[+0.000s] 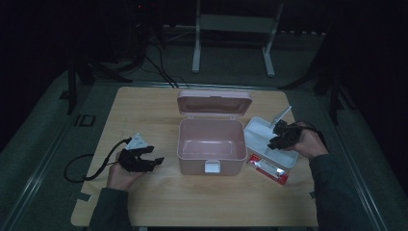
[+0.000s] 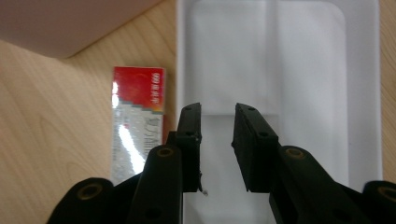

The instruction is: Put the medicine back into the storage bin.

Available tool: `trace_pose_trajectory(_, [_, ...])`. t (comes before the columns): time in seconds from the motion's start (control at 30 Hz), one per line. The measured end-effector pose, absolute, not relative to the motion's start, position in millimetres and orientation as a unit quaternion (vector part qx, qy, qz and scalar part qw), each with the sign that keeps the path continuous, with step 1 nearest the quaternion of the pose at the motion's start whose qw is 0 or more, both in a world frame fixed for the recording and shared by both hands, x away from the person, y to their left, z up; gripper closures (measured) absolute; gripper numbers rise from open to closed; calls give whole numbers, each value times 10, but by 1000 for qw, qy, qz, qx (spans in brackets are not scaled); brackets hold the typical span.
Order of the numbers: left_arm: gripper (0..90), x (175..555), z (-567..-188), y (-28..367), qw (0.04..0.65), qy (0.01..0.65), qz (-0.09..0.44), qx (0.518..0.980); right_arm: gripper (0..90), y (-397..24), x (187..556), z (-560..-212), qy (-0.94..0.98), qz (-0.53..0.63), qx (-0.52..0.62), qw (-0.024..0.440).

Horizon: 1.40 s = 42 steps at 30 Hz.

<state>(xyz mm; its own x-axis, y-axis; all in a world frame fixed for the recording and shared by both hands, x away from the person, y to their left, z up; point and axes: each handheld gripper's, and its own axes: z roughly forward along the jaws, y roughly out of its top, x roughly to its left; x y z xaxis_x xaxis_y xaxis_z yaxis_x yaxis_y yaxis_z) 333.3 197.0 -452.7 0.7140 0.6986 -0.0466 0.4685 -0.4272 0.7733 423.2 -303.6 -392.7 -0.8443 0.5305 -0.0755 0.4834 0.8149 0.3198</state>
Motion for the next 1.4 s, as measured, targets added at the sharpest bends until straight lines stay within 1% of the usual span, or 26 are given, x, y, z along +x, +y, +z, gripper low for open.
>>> trace_pose_trajectory(0.2, [356,3325,-4518,1994,407,351,143,831,685,-2896,4136,-3937,954,134,253,84])
trace_pose_trajectory(0.43, [356,3332,-4541,1967,403,350,141,834,663,-2847,4023,-3978,954,136,256,78])
trace_pose_trajectory(0.83, [356,3328,-4536,1969,403,350,141,834,596,-2820,3884,-4184,957,117,259,53])
trace_pose_trajectory(0.9, [355,3327,-4540,1963,403,350,140,834,567,-2823,3875,-4218,956,116,262,55])
trace_pose_trajectory(1.13, [356,3329,-4547,1946,402,349,139,835,531,-2796,3816,-4321,960,86,265,39])
trace_pose_trajectory(1.2, [356,3327,-4545,1947,402,349,139,835,532,-2810,3819,-4340,958,89,271,26])
trace_pose_trajectory(1.27, [356,3328,-4546,1949,402,350,140,834,532,-2825,3823,-4357,957,92,273,25])
trace_pose_trajectory(1.4, [356,3330,-4548,1947,401,349,139,836,483,-2814,3812,-4360,958,89,272,26])
